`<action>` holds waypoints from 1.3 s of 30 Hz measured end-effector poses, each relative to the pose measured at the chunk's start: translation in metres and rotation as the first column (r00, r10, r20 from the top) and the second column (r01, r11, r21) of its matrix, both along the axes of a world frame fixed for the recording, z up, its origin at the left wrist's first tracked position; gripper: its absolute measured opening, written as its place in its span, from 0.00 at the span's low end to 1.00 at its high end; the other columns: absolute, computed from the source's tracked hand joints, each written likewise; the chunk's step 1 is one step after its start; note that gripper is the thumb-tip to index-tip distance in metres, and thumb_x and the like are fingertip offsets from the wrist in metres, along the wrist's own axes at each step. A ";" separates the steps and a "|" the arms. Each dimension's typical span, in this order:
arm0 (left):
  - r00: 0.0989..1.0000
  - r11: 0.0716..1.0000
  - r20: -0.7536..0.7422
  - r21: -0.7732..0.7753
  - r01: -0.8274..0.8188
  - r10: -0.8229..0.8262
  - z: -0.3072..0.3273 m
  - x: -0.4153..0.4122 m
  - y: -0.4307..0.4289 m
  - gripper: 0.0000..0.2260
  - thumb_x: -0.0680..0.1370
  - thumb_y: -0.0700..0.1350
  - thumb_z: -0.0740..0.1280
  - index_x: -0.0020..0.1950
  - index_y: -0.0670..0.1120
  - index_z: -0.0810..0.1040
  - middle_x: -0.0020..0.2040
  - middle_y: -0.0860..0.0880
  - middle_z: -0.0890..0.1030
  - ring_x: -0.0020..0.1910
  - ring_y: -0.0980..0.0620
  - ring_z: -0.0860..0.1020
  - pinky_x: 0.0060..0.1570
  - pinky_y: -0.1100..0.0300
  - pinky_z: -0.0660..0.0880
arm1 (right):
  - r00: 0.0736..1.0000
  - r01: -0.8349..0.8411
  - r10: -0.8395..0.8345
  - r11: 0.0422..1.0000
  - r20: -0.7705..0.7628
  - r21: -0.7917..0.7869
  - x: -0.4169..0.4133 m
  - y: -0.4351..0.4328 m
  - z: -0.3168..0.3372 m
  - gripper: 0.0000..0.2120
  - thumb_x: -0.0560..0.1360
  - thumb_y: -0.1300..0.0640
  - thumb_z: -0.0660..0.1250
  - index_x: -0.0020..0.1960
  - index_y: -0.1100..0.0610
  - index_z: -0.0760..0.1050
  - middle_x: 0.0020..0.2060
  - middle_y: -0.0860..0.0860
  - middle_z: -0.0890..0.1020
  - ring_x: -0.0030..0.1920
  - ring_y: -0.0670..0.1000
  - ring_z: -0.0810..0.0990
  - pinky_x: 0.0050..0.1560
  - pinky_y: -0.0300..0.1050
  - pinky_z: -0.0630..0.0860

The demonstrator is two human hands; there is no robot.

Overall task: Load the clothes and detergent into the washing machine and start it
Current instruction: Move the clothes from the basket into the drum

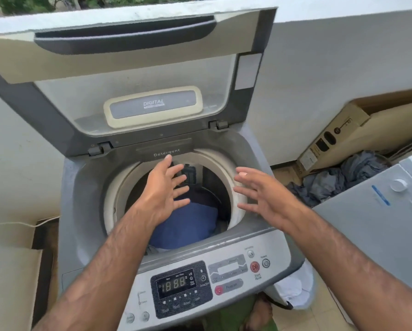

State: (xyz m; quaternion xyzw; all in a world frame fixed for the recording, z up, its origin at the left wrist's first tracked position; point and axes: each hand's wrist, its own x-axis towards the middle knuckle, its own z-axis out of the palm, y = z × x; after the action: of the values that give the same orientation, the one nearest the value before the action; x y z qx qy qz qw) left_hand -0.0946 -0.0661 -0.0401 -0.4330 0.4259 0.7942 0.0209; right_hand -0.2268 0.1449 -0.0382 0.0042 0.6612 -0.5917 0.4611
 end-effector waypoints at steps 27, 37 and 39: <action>0.738 0.737 0.021 -0.042 0.675 -0.675 -0.019 -0.190 0.356 0.24 0.81 0.63 0.57 0.70 0.53 0.76 0.69 0.48 0.78 0.66 0.46 0.78 0.67 0.43 0.73 | 0.855 0.503 -0.495 0.864 0.154 -0.009 -0.075 0.354 -0.054 0.16 0.81 0.52 0.65 0.68 0.49 0.80 0.65 0.48 0.84 0.65 0.50 0.83 0.63 0.55 0.79; 0.648 0.736 0.384 0.144 0.662 -0.658 -0.226 -0.179 0.402 0.23 0.81 0.64 0.59 0.66 0.50 0.78 0.66 0.47 0.79 0.64 0.45 0.77 0.65 0.44 0.75 | 0.793 0.423 -0.530 0.834 0.300 0.355 -0.046 0.416 -0.262 0.12 0.79 0.55 0.70 0.62 0.48 0.82 0.61 0.48 0.85 0.63 0.51 0.82 0.62 0.55 0.79; 0.620 0.736 0.432 0.176 0.654 -0.654 -0.268 -0.177 0.404 0.24 0.81 0.64 0.59 0.67 0.50 0.77 0.66 0.48 0.78 0.65 0.45 0.76 0.62 0.46 0.75 | 0.773 0.382 -0.529 0.829 0.351 0.409 -0.039 0.416 -0.307 0.12 0.79 0.56 0.70 0.62 0.48 0.81 0.61 0.49 0.84 0.64 0.51 0.81 0.60 0.54 0.78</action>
State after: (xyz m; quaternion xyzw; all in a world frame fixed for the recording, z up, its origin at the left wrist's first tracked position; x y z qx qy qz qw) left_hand -0.2713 0.3378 -0.3085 -0.4258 0.5351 0.6035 0.4100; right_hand -0.2663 0.5612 -0.3453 0.3762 0.6000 -0.5561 0.4350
